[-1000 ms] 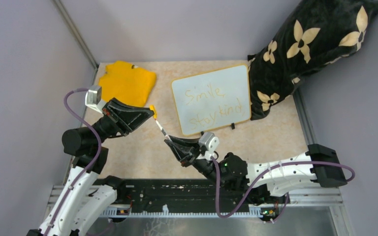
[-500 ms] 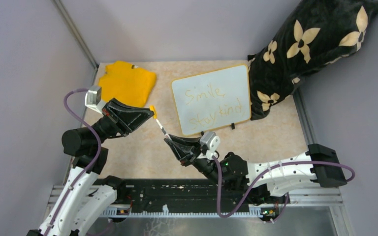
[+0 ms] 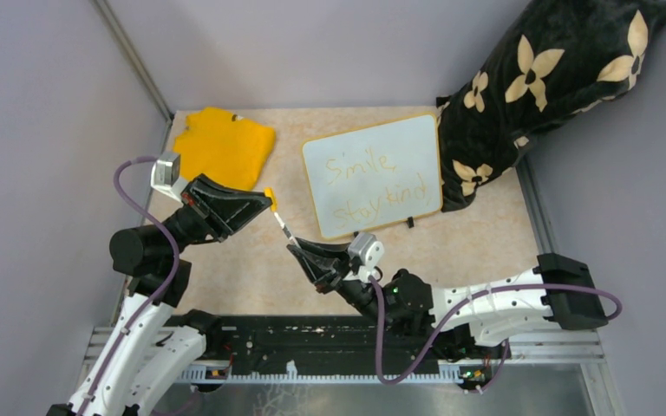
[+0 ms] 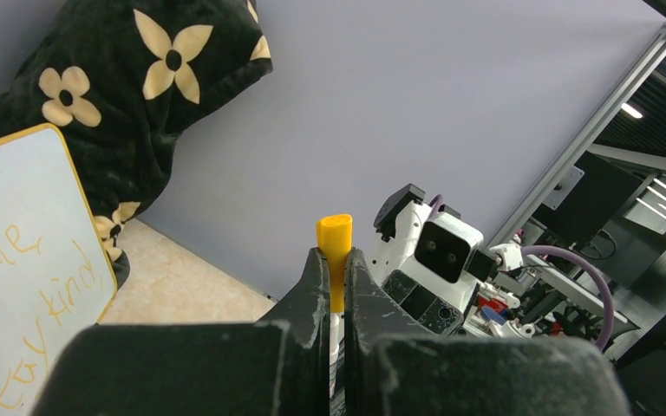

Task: Write a sentence on the whiteboard
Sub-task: Close the whiteboard marker at the center of the board.

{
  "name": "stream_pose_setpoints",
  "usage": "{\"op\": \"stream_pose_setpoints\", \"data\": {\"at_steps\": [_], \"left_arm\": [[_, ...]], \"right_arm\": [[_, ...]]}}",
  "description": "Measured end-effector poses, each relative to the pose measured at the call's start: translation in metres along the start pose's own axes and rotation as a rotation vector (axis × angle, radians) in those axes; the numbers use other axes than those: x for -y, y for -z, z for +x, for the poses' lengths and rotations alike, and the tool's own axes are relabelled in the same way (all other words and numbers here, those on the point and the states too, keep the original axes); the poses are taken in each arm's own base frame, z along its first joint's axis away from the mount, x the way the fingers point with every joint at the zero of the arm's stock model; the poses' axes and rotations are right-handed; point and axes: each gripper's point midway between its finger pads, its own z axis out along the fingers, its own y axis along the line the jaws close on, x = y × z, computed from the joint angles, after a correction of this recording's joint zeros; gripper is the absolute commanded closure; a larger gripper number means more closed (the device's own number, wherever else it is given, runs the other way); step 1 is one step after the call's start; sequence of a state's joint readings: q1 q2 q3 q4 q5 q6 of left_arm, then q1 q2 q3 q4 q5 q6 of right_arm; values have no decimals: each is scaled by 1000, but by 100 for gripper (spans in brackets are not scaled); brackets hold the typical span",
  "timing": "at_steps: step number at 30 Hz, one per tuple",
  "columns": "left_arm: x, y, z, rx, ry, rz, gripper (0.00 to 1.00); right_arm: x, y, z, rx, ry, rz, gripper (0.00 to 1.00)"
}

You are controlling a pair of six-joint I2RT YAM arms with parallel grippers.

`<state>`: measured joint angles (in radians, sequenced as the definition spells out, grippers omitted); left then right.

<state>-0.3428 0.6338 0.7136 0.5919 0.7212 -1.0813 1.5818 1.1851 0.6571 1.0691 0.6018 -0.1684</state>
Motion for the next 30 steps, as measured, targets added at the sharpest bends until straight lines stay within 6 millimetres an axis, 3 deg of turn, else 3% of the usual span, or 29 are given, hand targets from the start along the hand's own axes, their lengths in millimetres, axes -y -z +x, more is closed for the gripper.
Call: {"op": "stream_pose_setpoints", "data": {"at_steps": [30], "left_arm": [[-5,2,-2,59,29,14,100]], "right_arm": [[1,-20,-8,87,14,74,100]]}}
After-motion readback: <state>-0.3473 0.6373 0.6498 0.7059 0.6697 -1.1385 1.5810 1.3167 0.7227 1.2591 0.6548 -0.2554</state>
